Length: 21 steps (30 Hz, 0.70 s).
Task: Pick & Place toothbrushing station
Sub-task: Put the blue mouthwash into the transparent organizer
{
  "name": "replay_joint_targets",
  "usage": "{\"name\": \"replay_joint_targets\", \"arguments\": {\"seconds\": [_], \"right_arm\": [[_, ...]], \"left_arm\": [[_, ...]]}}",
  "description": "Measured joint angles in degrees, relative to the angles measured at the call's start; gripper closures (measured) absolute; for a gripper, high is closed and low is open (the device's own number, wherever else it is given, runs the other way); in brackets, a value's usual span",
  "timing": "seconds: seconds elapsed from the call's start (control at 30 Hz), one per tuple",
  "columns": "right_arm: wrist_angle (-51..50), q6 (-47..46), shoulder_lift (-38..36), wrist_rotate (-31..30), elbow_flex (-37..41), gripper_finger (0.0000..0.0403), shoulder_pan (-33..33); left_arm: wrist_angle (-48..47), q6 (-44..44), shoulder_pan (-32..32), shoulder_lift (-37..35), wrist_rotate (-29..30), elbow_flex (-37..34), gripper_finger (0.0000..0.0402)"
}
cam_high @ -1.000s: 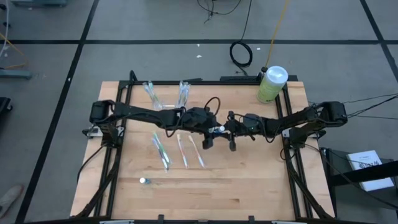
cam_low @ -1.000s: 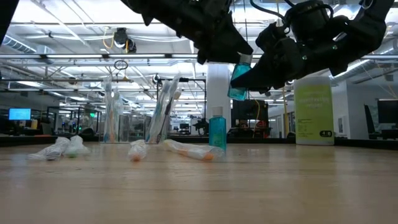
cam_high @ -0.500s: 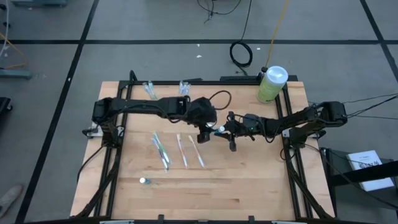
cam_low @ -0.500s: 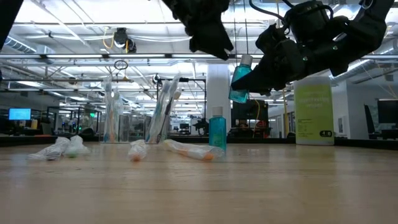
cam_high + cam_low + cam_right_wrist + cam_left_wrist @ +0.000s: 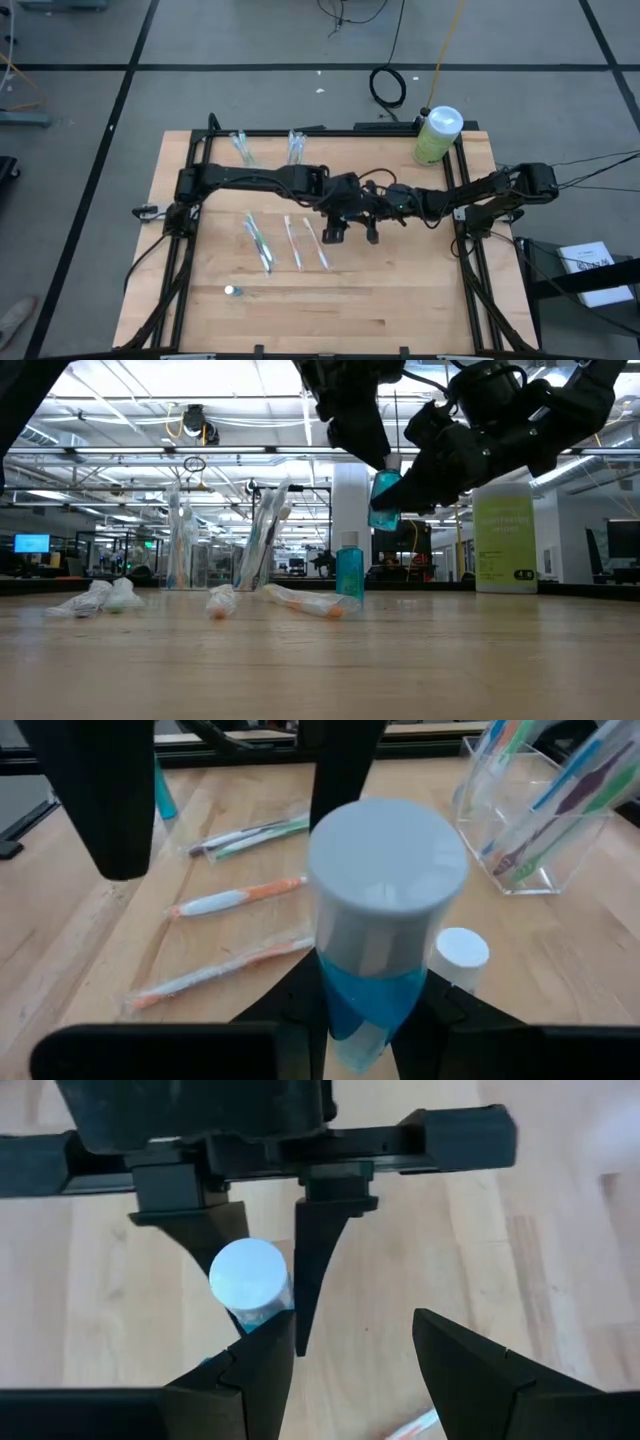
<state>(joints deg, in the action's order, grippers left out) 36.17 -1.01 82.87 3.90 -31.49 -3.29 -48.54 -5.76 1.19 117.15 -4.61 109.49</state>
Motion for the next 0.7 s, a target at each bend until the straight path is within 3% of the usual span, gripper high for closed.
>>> {"name": "replay_joint_targets", "arguments": {"seconds": [0.37,0.57,0.7], "right_arm": [[-1.74,-0.22,0.02,0.65,-0.13,0.0335,3.16],[-2.32,0.36,0.02,0.64,-0.13,0.0335,3.44],[-2.54,0.76,0.04,0.64,-0.13,0.0335,3.43]], "left_arm": [[-0.83,0.39,0.44,-0.67,6.31,0.23,0.019],[0.25,0.11,0.01,-0.71,-2.62,0.23,0.019],[-0.13,-0.16,-1.09,-0.76,-3.98,1.31,0.019]]}}
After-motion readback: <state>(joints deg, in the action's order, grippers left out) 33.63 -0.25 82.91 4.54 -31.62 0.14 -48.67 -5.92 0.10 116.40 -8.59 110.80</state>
